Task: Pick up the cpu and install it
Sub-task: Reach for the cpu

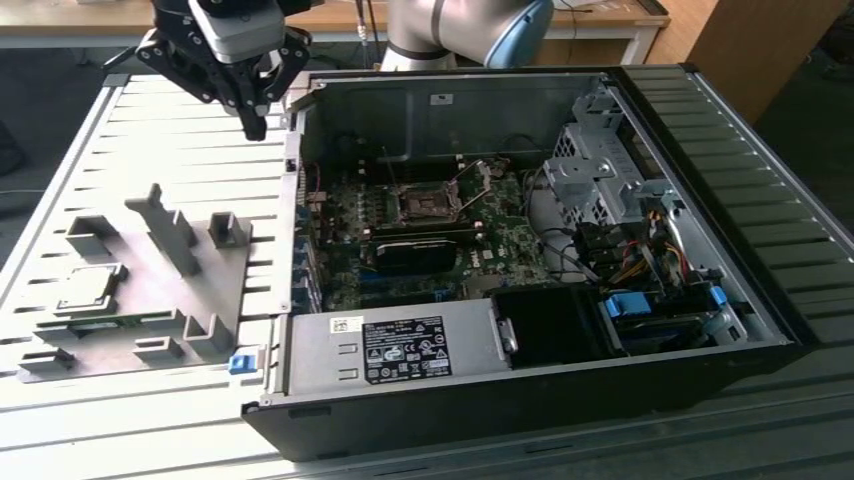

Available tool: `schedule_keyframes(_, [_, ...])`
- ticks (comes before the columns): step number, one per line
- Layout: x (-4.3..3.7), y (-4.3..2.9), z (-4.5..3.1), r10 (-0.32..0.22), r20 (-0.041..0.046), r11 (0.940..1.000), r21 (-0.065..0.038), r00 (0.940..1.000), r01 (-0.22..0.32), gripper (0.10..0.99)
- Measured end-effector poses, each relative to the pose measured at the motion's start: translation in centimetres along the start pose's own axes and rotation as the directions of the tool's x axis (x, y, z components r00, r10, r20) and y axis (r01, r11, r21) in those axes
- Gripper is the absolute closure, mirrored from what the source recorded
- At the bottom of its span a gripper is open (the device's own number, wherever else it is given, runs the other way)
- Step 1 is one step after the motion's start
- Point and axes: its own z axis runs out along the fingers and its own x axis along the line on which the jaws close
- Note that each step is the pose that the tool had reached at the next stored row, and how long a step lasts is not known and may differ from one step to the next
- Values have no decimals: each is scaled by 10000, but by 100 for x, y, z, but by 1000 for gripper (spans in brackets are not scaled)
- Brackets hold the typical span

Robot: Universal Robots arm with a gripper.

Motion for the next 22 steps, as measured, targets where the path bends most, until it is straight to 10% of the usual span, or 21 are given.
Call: schedule_keyframes(22, [126, -10, 1, 0, 0, 10000, 0, 10000, 0, 980])
